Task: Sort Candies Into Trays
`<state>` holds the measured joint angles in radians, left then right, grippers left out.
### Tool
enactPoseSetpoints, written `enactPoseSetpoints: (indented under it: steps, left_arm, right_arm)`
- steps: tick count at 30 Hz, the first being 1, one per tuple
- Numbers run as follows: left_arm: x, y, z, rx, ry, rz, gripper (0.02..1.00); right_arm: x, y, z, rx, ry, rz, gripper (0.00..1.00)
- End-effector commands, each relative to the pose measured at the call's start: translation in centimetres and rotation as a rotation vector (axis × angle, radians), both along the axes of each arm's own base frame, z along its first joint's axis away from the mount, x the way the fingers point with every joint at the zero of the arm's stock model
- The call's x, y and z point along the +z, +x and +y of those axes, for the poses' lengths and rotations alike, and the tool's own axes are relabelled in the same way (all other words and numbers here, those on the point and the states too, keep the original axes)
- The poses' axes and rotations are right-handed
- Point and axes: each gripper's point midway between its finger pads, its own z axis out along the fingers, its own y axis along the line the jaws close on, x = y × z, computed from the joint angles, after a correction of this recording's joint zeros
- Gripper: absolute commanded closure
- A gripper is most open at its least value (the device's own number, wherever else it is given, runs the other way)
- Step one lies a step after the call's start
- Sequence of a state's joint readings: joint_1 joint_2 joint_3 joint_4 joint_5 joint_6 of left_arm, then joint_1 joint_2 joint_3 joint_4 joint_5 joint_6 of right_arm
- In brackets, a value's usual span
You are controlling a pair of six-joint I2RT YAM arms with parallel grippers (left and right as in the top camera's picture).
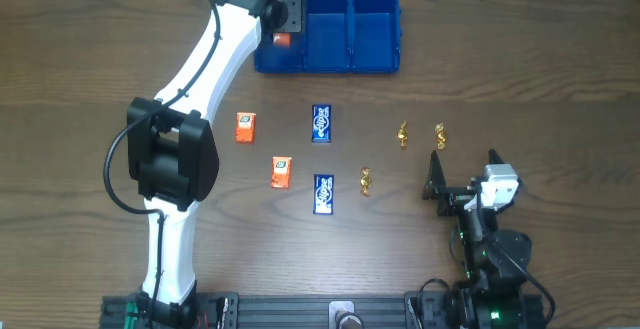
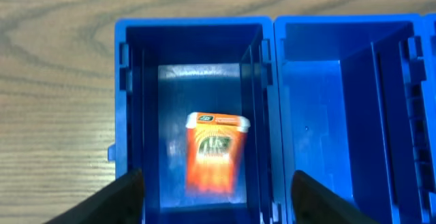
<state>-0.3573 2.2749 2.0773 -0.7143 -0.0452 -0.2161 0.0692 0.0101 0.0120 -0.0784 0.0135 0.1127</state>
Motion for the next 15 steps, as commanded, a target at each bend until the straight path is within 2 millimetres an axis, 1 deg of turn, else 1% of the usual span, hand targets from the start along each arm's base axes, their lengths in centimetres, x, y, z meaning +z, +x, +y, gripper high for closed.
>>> enactPoseSetpoints:
  steps: [1,2,3,4,5,6,7,9,11,12,13,15]
  left_arm:
    - [9.4,-1.8,0.9,0.028,-0.01,-0.146,0.145]
    - [10.9,-2.7,1.1,0.027,-0.018,-0.166,0.108]
    - [12.0,-3.6,1.5,0.028,-0.022,-0.18,0.075]
    - [13.0,-4.7,1.9,0.028,-0.028,-0.193,0.062]
    - [13.8,-6.2,2.5,0.034,-0.037,-0.205,0.034]
    - [13.9,-7.4,2.9,0.035,-0.041,-0.213,0.018]
    - [13.0,-9.3,3.8,0.043,-0.044,-0.206,0.018]
    - [10.5,-11.2,5.0,0.066,-0.041,-0.173,0.018]
    - [6.9,-12.6,6.0,0.09,-0.033,-0.122,0.018]
    - [4.6,-13.3,6.4,0.104,-0.028,-0.083,0.018]
    - [3.2,-13.8,6.6,0.106,-0.025,-0.056,0.02]
    - [-0.4,-14.9,6.9,0.1,-0.022,0.012,0.029]
  right_arm:
    - [-0.1,0.0,0.0,0.004,-0.012,0.0,0.003]
    - [-0.1,0.0,0.0,0.004,-0.012,0.0,0.003]
    - [-0.1,0.0,0.0,0.004,-0.012,0.0,0.003]
    - [-0.1,0.0,0.0,0.004,-0.012,0.0,0.003]
    - [-0.1,0.0,0.0,0.004,-0.012,0.0,0.003]
    - [-0.1,0.0,0.0,0.004,-0.012,0.0,0.003]
    - [-0.1,0.0,0.0,0.004,-0.012,0.0,0.003]
    - [-0.1,0.0,0.0,0.004,-0.012,0.0,0.003]
    - [-0.1,0.0,0.0,0.004,-0.012,0.0,0.003]
    - [-0.1,0.0,0.0,0.004,-0.012,0.0,0.003]
    - [-0.1,0.0,0.0,0.004,-0.012,0.0,0.003]
    - [-0.1,0.0,0.0,0.004,-0.012,0.0,0.003]
